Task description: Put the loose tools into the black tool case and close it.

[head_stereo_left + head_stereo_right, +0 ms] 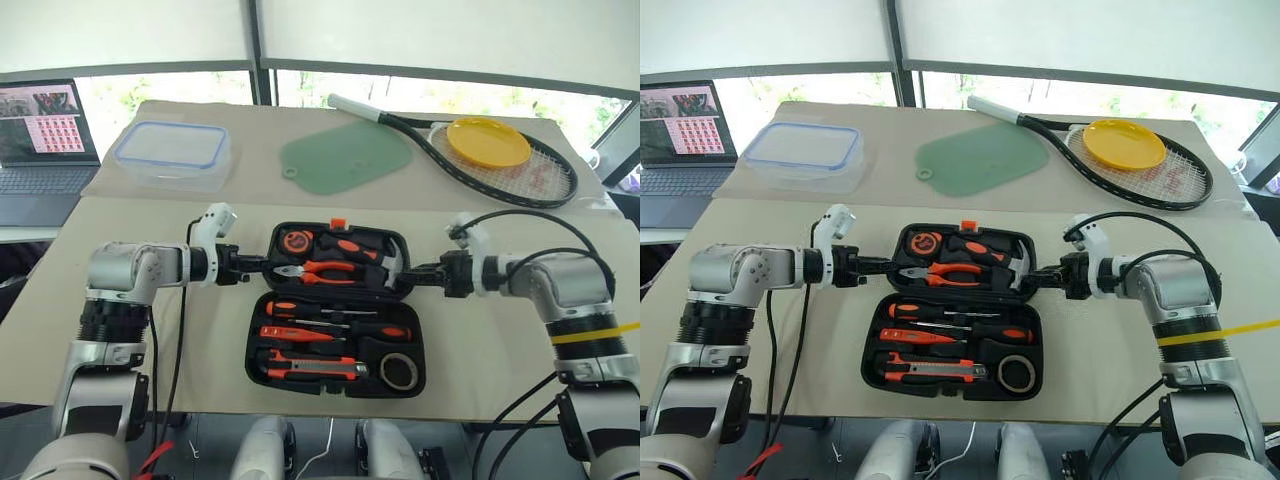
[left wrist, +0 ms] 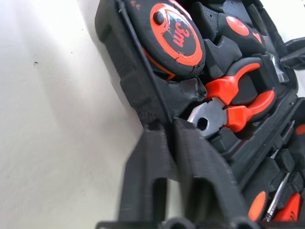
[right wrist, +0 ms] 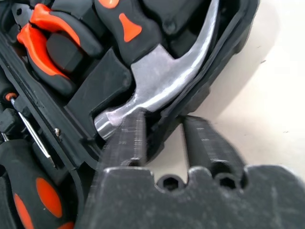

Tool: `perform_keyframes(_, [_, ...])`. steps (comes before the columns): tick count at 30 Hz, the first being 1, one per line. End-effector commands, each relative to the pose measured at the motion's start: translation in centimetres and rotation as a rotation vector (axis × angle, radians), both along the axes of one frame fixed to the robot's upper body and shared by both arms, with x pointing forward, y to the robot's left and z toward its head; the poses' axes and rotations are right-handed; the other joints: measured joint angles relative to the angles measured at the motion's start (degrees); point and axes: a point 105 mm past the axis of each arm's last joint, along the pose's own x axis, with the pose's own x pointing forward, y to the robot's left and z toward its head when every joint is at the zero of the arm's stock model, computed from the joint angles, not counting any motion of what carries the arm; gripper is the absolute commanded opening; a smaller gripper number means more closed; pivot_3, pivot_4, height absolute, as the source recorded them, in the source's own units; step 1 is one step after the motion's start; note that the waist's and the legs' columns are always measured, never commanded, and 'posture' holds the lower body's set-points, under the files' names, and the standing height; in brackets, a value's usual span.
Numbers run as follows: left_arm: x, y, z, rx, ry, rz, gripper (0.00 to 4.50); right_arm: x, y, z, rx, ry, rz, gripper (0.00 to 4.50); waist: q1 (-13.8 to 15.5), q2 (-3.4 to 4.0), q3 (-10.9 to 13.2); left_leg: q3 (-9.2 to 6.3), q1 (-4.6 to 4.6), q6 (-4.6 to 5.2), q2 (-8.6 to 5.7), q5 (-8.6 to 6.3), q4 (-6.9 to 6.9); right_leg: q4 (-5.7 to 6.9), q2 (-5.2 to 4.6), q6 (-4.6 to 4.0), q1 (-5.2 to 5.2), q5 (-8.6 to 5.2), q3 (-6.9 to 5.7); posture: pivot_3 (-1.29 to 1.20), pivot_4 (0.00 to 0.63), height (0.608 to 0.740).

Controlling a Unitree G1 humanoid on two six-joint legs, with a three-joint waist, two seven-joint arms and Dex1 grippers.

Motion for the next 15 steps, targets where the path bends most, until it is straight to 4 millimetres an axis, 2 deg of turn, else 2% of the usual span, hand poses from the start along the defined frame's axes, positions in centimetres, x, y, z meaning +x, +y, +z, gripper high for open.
perform_keyframes(1, [-0.7, -0.8, 0.6, -0.032, -0.022, -0.043, 0.0, 0.4, 0.9, 1.7, 0.043, -0.073, 0.016, 0.02, -0.2, 0.0, 0.0, -0.01, 0.03, 0.01, 0.0, 0.0, 0.0, 0.04, 0.0, -0.01, 0.0, 0.01, 0.02, 0.0, 0.15, 0.738])
perform_keyframes(5, [-1.1, -1.6, 2.3, -0.086, -0.129, -0.092, 0.0, 0.4, 1.5, 3.6, 0.084, -0.161, 0.028, 0.02, -0.4, 0.0, 0.0, -0.01, 0.01, -0.06, 0.0, 0.04, 0.0, 0.05, 0.01, -0.02, -0.04, 0.02, 0.04, 0.0, 0.15, 0.738])
perform_keyframes(7, [-1.0, -1.9, 3.5, -0.101, -0.219, -0.098, 0.0, 0.6, 1.6, 4.6, 0.073, -0.239, 0.022, 0.02, -0.4, 0.01, 0.0, 0.0, -0.11, -0.36, 0.0, 0.22, 0.0, 0.04, -0.01, -0.01, -0.14, 0.02, 0.03, 0.0, 0.15, 0.738])
perform_keyframes(11, [-0.3, -2.4, 5.7, -0.074, -0.44, -0.077, 0.0, 1.3, 0.9, 6.3, 0.022, -0.405, -0.044, 0.02, 0.0, 0.0, 0.0, 0.01, -0.29, -0.36, -0.01, 0.22, 0.0, 0.0, -0.03, 0.01, -0.27, 0.04, 0.0, 0.0, 0.15, 0.738])
perform_keyframes(15, [0.4, -2.3, 6.2, 0.019, -0.65, -0.034, 0.0, 1.0, 0.1, 6.2, -0.129, -0.569, -0.051, 0.02, 0.1, 0.01, 0.0, 0.02, -0.43, -0.36, -0.03, 0.22, -0.02, -0.02, -0.04, 0.03, -0.38, 0.05, -0.02, 0.0, 0.15, 0.738])
